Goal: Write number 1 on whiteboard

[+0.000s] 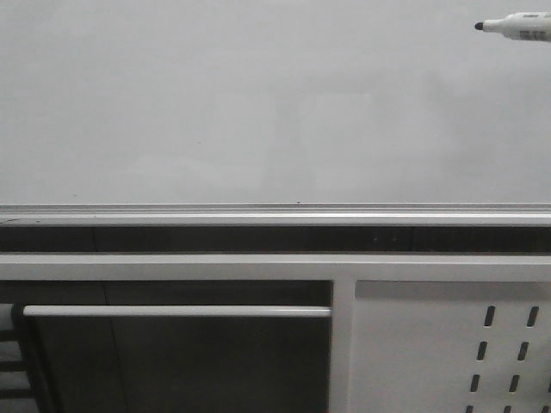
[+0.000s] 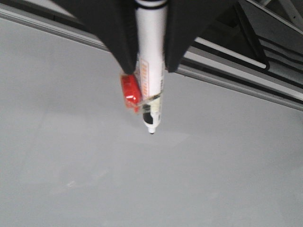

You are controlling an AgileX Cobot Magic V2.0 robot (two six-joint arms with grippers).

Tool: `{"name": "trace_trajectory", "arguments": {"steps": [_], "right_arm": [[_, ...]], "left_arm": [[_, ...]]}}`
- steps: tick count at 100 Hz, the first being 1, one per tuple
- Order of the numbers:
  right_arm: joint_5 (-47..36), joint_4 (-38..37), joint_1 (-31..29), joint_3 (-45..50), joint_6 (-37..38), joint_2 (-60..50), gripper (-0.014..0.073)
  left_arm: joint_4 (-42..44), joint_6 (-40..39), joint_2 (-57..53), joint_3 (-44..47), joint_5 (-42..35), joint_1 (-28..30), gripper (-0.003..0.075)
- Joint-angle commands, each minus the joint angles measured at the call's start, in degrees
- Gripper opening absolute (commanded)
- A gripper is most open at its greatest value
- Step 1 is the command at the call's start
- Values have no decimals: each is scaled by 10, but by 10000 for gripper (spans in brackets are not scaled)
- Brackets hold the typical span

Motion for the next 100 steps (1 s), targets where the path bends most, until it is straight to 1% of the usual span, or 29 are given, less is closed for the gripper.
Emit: {"name": "trace_trajectory", "arguments": {"steps": [1, 34, 40, 44, 48, 49, 51, 52, 53, 54, 55, 56, 57, 58, 59, 60, 61, 63, 64, 68, 73, 91, 100], "right_arm": [[-33, 0, 0, -16, -9, 2, -50], [-31, -1, 0, -16, -22, 2, -50], [-31, -14, 0, -16, -21, 2, -50], [-31, -32, 0, -16, -5, 2, -50], [-31, -82, 0, -16, 47, 2, -50], [-31, -107, 0, -16, 60, 2, -50], [-32, -136, 0, -16, 105, 2, -50], [-33, -168, 0, -16, 141, 2, -50], [-33, -185, 0, -16, 160, 2, -50], [-33, -221, 0, -16, 199, 2, -50], [-34, -240, 0, -16, 219, 2, -50], [-34, -277, 0, -16, 240, 2, -50], [-34, -297, 0, -16, 282, 2, -50], [-34, -316, 0, -16, 303, 2, -50], [-34, -354, 0, -16, 346, 2, -50], [-34, -372, 0, -16, 367, 2, -50], [-36, -407, 0, -16, 408, 2, -50], [-37, -455, 0, -16, 446, 2, -50], [-39, -466, 0, -16, 481, 2, -50], [-51, -535, 0, -16, 558, 2, -50], [-74, -564, 0, -14, 589, 2, -50], [-143, -565, 1, 2, 588, 42, -50], [-200, -565, 13, 16, 588, 84, -50]], "left_arm": [[12, -5, 7, -12, -22, -2, -18], [13, -5, 7, -12, -22, -2, -18], [13, -5, 7, -12, -22, -2, -18], [13, -5, 7, -12, -22, -2, -18], [13, -5, 7, -12, -22, -2, -18], [13, -5, 7, -12, -22, -2, -18], [13, -5, 7, -12, -22, -2, -18], [13, -5, 7, -12, -22, -2, -18], [13, -5, 7, -12, -22, -2, -18], [13, -5, 7, -12, -22, -2, -18], [13, -5, 7, -12, -22, -2, -18], [13, -5, 7, -12, -22, -2, -18], [13, -5, 7, -12, -22, -2, -18], [13, -5, 7, -12, -22, -2, -18], [13, -5, 7, -12, -22, -2, -18], [13, -5, 7, -12, -22, -2, -18], [13, -5, 7, -12, -22, -2, -18], [13, -5, 7, -12, -22, -2, -18], [13, -5, 7, -12, -22, -2, -18], [13, -5, 7, -12, -22, -2, -18], [13, -5, 7, -12, -22, -2, -18], [13, -5, 7, -12, -22, -2, -18], [13, -5, 7, -12, -22, -2, -18]]}}
